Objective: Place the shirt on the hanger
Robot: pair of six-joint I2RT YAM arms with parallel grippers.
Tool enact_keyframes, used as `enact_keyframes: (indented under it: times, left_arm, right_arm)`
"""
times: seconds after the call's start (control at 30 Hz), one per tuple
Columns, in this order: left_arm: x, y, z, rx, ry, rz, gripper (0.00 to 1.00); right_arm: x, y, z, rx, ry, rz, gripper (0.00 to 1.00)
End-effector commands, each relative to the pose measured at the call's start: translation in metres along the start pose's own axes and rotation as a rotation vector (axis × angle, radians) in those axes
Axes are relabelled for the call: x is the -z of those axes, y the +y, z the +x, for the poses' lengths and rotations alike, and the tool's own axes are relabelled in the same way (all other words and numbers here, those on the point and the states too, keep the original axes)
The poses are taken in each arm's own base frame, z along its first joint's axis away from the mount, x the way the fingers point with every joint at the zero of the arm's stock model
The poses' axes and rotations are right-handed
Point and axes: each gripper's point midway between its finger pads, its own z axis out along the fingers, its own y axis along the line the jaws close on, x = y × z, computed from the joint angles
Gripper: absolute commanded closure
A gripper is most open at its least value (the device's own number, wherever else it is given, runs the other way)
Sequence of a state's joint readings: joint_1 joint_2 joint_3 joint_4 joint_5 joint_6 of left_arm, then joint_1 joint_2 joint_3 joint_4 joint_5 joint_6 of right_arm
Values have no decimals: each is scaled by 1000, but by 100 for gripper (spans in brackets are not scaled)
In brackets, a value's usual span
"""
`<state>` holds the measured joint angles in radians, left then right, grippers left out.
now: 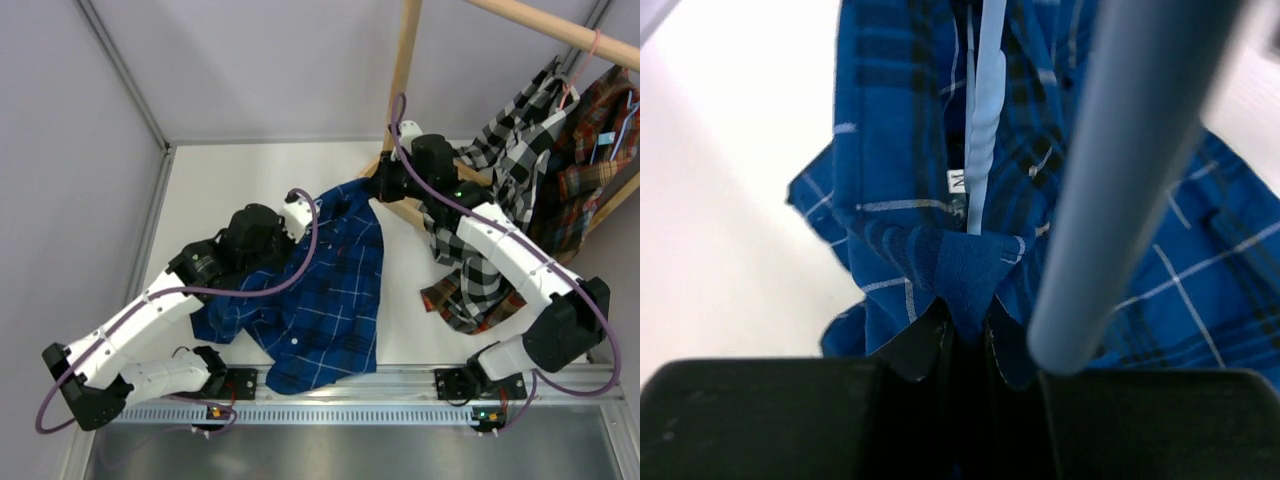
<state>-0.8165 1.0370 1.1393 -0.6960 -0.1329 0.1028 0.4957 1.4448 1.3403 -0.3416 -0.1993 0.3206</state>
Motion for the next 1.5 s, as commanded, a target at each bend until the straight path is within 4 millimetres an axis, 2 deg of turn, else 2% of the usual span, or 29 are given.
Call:
enact_keyframes:
  times: [0.0, 0.07, 0.1, 0.13, 0.17, 0.23, 0.3, 0.33, 0.37, 0.43, 0.5, 0.53, 0.57, 0.6, 0.7, 0.8, 0.83, 0.9, 0.93, 1.0, 1.03, 1.07, 1.1, 1.13, 1.17, 1.2, 1.23, 1.33, 1.47]
  left_arm:
    - [19, 34, -26, 66, -32, -188, 100]
    - [26, 42, -53, 166, -121, -236, 100]
    - [29, 47, -74, 212, -204, -259, 100]
    - [34, 51, -87, 273, -258, -270, 100]
    - [38, 50, -99, 296, -307, -259, 100]
    - [47, 39, -138, 324, -445, -144, 100]
    - [49, 36, -165, 366, -514, -63, 100]
    - [49, 35, -174, 376, -525, 25, 100]
    - [57, 37, -191, 390, -562, 89, 100]
    - [50, 38, -205, 440, -584, 268, 100]
    - [41, 31, -211, 423, -585, 365, 100]
    - [43, 26, -218, 390, -611, 419, 100]
    - [46, 12, -218, 355, -601, 511, 100]
    - [43, 6, -218, 347, -591, 555, 100]
    - [41, 7, -217, 295, -606, 553, 100]
    - [34, 23, -204, 217, -576, 468, 100]
    - [32, 27, -198, 196, -561, 459, 100]
    - [32, 13, -184, 106, -518, 542, 100]
    - [33, 6, -178, 84, -506, 581, 100]
    - [43, -18, -165, 23, -493, 749, 100]
    - [45, -28, -155, 12, -481, 823, 100]
    - [62, -46, -148, -32, -493, 969, 100]
    - [60, -47, -145, -31, -487, 974, 100]
    - [74, -59, -139, -52, -490, 1092, 100]
    - [80, -65, -135, -65, -492, 1135, 100]
    - [85, -71, -132, -76, -493, 1167, 100]
    - [90, -76, -130, -89, -497, 1202, 100]
    - [100, -89, -126, -119, -504, 1258, 100]
    - [96, -98, -127, -111, -485, 1257, 100]
  right_arm:
    - [12, 18, -13, 89, -33, 2, 100]
    - [23, 26, -4, 40, -46, -32, 100]
    - [27, 38, 2, 31, -58, -66, 100]
    - [32, 53, -6, 14, -119, -125, 100]
    - [42, 61, 5, 5, -129, -159, 100]
    - [49, 82, 16, -19, -142, -218, 100]
    - [63, 104, 19, -34, -176, -278, 100]
    - [62, 106, 31, -63, -166, -288, 100]
    - [72, 122, 23, -68, -224, -345, 100]
    - [73, 127, 24, -89, -265, -368, 100]
    - [72, 129, 24, -77, -272, -374, 87]
    - [70, 129, 24, -65, -273, -372, 85]
    - [70, 129, 24, -55, -275, -370, 82]
    - [69, 128, 26, -25, -267, -375, 69]
    - [78, 112, 33, -18, -243, -315, 55]
    - [104, 89, 51, 29, -216, -254, 44]
    - [125, 86, 49, 42, -252, -259, 43]
    - [147, 82, 54, 93, -252, -263, 38]
    - [167, 86, 46, 115, -291, -290, 37]
    - [186, 97, 40, 194, -308, -347, 31]
    - [198, 104, 29, 225, -319, -367, 30]
    - [214, 116, 12, 278, -352, -406, 30]
    - [215, 121, 8, 306, -339, -420, 30]
    - [205, 124, 12, 329, -278, -427, 30]
    - [207, 133, 11, 358, -260, -478, 30]
    - [214, 143, -1, 388, -280, -504, 30]
    - [204, 148, -2, 396, -252, -523, 30]
    - [201, 172, -7, 455, -221, -650, 31]
    - [204, 191, -17, 516, -259, -751, 33]
